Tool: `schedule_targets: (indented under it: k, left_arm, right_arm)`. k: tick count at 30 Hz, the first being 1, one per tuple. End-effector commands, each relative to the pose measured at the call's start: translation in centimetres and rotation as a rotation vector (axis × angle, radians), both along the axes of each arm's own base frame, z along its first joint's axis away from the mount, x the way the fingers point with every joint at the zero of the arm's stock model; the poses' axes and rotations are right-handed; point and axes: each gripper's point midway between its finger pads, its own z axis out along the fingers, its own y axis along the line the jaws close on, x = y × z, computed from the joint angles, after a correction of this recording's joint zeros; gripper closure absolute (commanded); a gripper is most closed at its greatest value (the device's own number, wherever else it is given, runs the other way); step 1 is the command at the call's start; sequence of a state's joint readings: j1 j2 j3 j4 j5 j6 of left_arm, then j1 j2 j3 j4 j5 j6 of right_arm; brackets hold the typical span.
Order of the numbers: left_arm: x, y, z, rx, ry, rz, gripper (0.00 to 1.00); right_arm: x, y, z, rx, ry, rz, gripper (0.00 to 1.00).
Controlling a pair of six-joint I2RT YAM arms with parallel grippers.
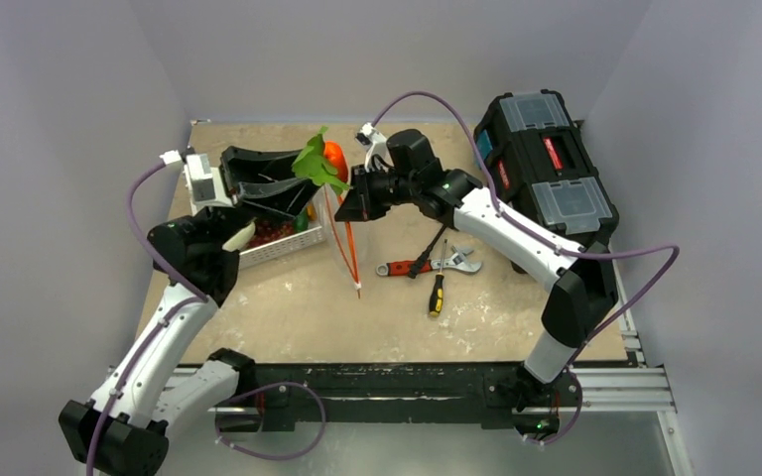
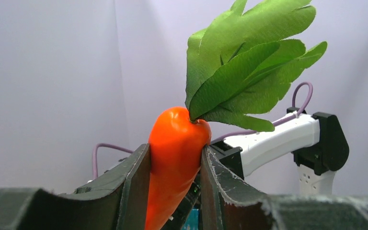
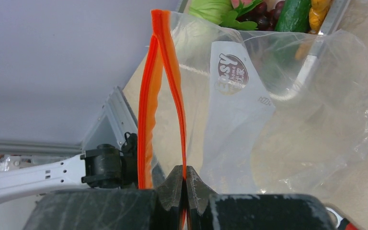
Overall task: Place the food in the zip-top bag and seal the zipper
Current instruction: Place the fake vegetable in the zipper food storage bag.
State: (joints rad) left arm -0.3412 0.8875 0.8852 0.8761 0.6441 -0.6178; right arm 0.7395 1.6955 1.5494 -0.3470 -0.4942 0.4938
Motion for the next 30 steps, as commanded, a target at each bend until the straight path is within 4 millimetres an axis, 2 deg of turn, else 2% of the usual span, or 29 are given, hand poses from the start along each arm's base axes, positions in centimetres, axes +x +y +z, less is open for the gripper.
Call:
schedule_targets:
  k: [1,5,15,20,26,30]
  left_arm:
    - [-1.3,-0.8,0.2,0.044,-0.098,-0.062,1.00]
    - [-0.2,-1.1,-1.3,0.087,-0.047,-0.040,1.00]
    - [1.9,-0.2,-4.6,0.137,0.039,0.105,1.00]
    - [2.8,0.0,-4.9,0.110,0.049,0.126,1.00]
    - [3.1,-0.5,-4.7,0.104,0.050,0.099,1.00]
    - [4.0,-0.4,-5.9,0.134,0.076,0.133,1.00]
  right_arm:
    - [-1.6,-0.3,3.2,0.063,-0.014,0.031,1.00]
    - [-1.4,-0.6,3.8,0.065,-0.023,0.012,1.00]
    - [-1.4,-0.5,5.5,0.088,-0.035,0.009,1.00]
    - [-1.4,-0.3,5.9,0.092,-0.034,0.013,1.00]
    - [-1.6,-0.1,5.4,0.082,-0.026,0.016,1.00]
    - [-1.6,-0.2,5.4,0.073,-0.034,0.011,1.00]
